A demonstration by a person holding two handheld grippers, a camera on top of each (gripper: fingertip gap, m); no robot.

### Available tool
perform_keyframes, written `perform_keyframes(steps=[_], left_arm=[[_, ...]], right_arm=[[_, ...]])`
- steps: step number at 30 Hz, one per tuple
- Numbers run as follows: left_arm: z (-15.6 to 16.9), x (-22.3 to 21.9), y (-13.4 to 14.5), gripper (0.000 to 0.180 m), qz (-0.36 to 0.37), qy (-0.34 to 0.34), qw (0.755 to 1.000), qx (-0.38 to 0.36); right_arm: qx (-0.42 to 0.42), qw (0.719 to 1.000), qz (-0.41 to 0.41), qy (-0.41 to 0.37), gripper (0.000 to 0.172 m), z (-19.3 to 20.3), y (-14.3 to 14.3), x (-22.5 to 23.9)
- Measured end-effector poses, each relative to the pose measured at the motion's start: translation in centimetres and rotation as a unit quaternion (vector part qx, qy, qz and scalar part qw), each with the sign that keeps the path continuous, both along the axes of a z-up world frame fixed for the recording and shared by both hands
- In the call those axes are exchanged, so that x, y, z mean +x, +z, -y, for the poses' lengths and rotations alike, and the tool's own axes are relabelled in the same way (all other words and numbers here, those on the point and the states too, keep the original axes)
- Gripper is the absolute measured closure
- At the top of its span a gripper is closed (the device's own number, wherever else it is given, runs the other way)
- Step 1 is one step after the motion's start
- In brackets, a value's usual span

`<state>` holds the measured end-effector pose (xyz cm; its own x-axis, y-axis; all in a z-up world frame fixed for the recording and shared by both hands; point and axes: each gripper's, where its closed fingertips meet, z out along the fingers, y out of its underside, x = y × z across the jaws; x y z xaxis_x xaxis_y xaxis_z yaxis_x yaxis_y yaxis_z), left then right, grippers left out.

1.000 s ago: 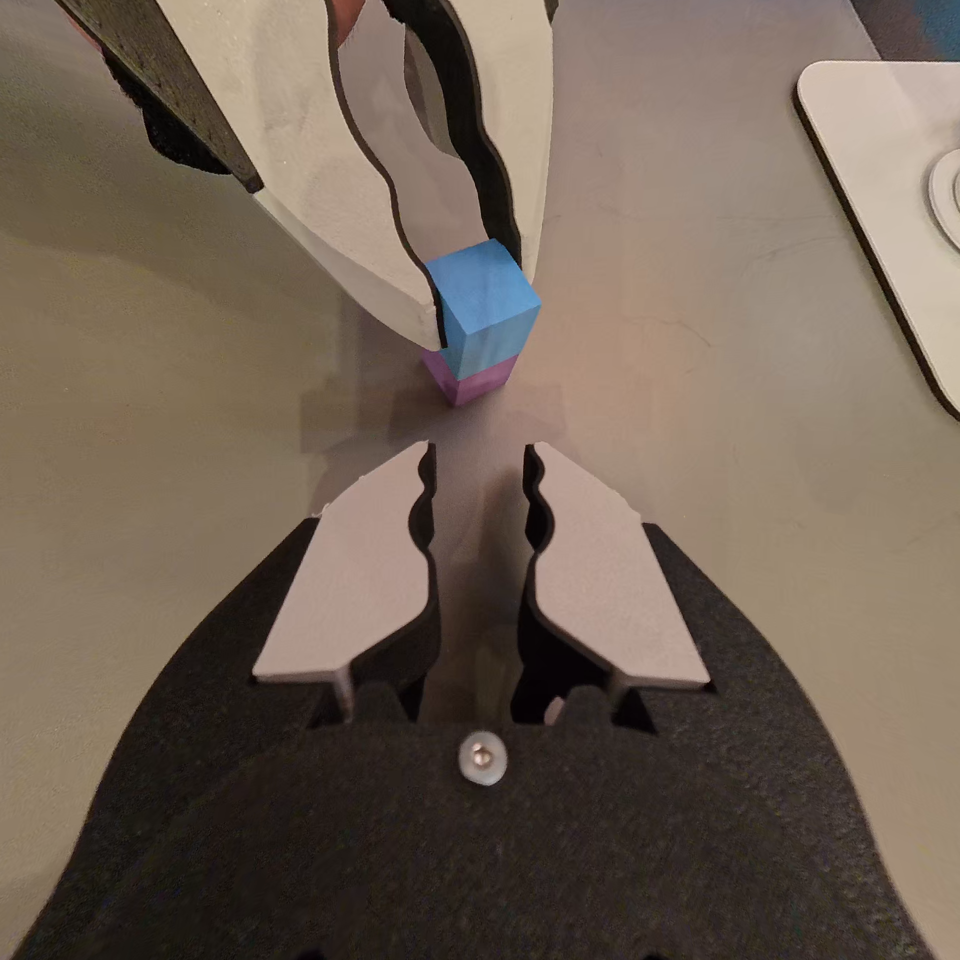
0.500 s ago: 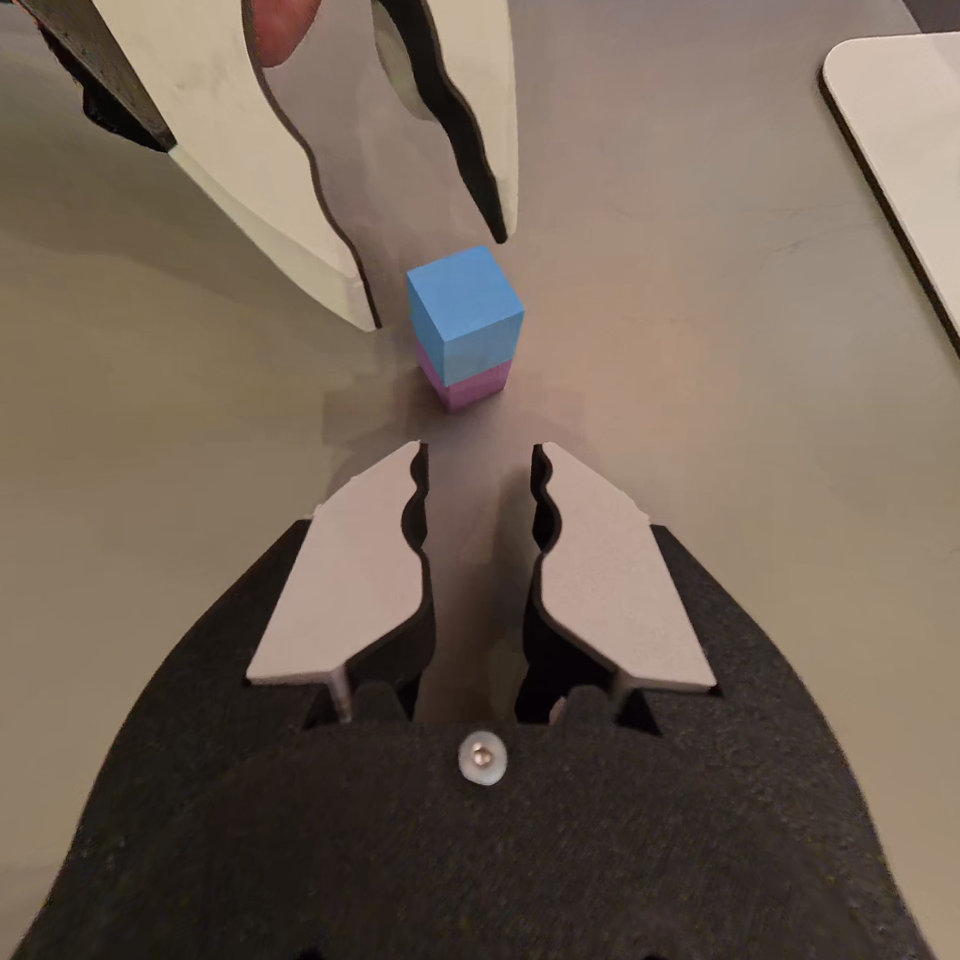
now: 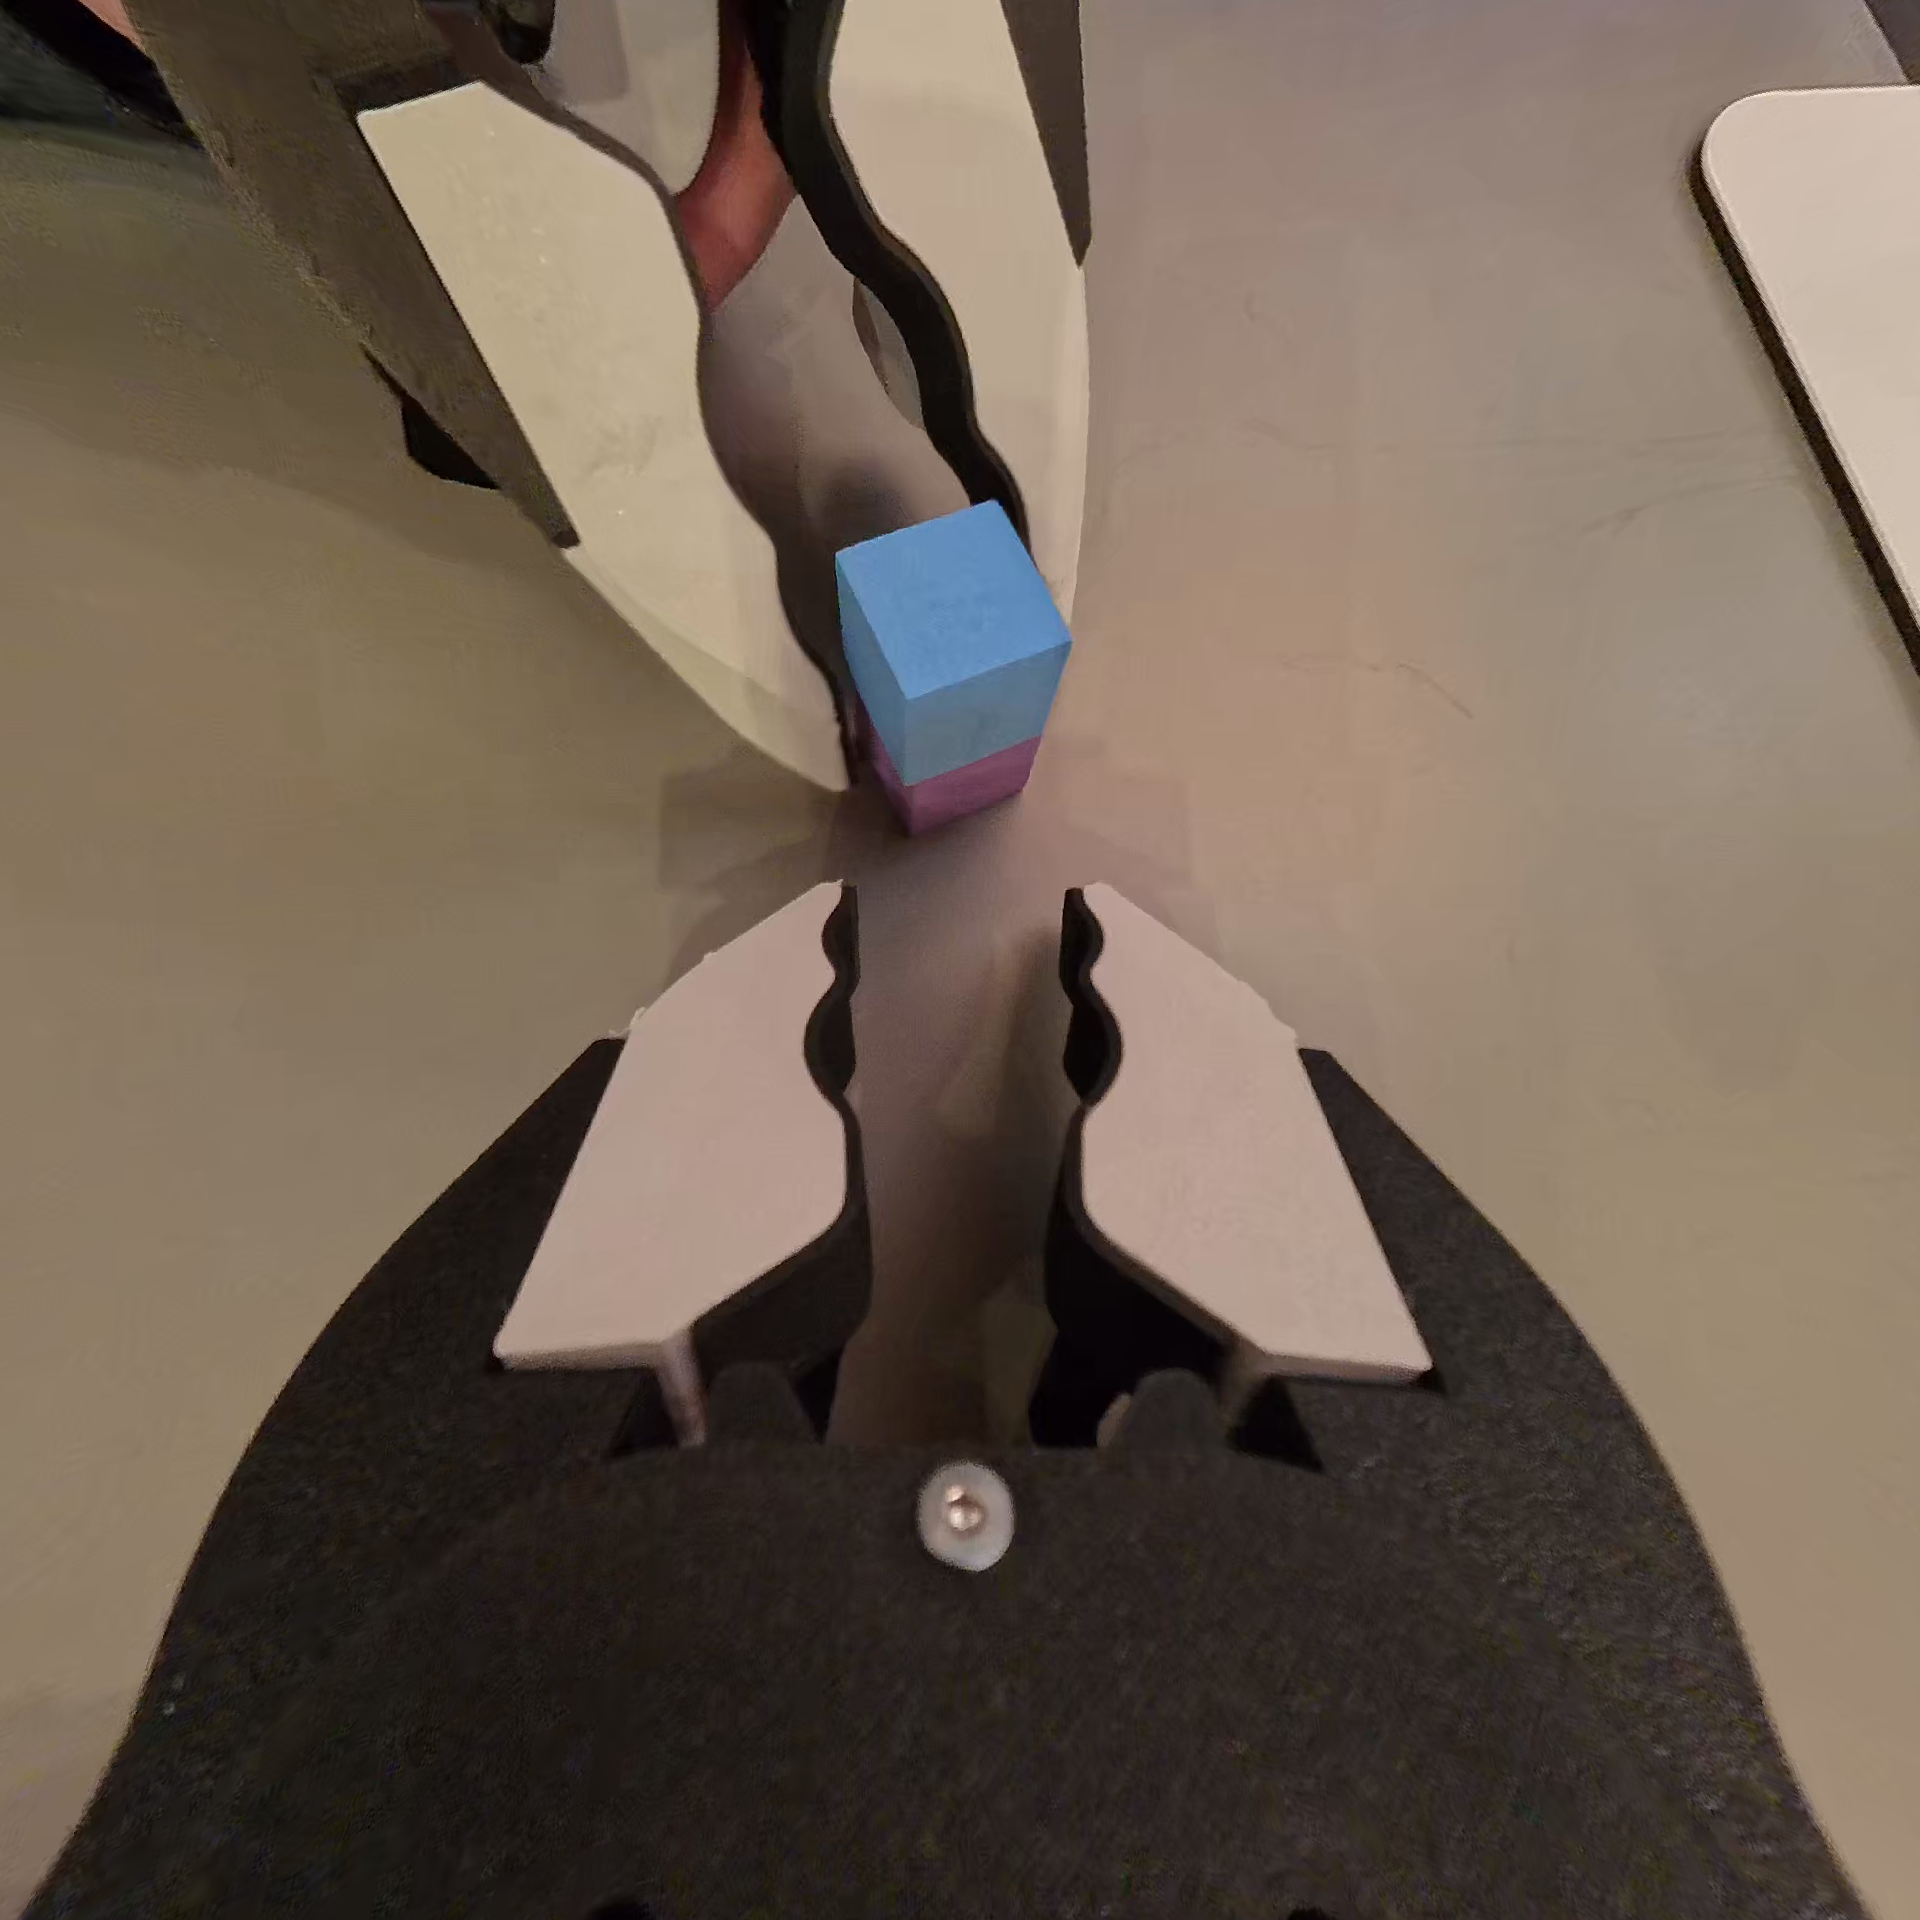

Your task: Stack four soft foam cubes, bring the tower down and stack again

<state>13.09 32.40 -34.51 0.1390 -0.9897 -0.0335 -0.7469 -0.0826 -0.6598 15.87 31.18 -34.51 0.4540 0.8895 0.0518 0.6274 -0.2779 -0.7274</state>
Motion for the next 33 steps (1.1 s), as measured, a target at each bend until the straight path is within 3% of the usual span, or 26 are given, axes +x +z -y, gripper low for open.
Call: perform_keyframes(steps=[2,8,14,19,23,33], left_arm=[[0.1,0.0,0.0,0.151,0.002,-0.008,1.000,-0.001],[0.1,0.0,0.0,0.153,-0.004,-0.041,0.999,0.005],[0.1,0.1,0.0,0.153,-0.004,-0.065,0.998,0.002],[0.1,0.1,0.0,0.153,-0.003,-0.084,0.996,-0.001],[0.1,0.1,-0.1,0.153,0.000,-0.091,0.996,-0.004],[0.2,0.1,-0.5,0.153,0.001,-0.101,0.995,-0.008]], right_arm=[[0.000,1.000,0.000,0.001,0.135,0.0,0.0,0.0],[0.009,1.000,-0.004,-0.001,0.135,0.0,0.2,0.0],[0.037,0.994,-0.104,0.017,0.129,-0.3,3.5,-1.8],[0.037,0.995,-0.087,0.030,0.130,-1.5,3.0,-2.6],[0.033,0.993,-0.105,0.046,0.143,-1.7,3.4,-2.8],[0.035,0.991,-0.107,0.074,0.144,-1.4,3.5,-3.0]])
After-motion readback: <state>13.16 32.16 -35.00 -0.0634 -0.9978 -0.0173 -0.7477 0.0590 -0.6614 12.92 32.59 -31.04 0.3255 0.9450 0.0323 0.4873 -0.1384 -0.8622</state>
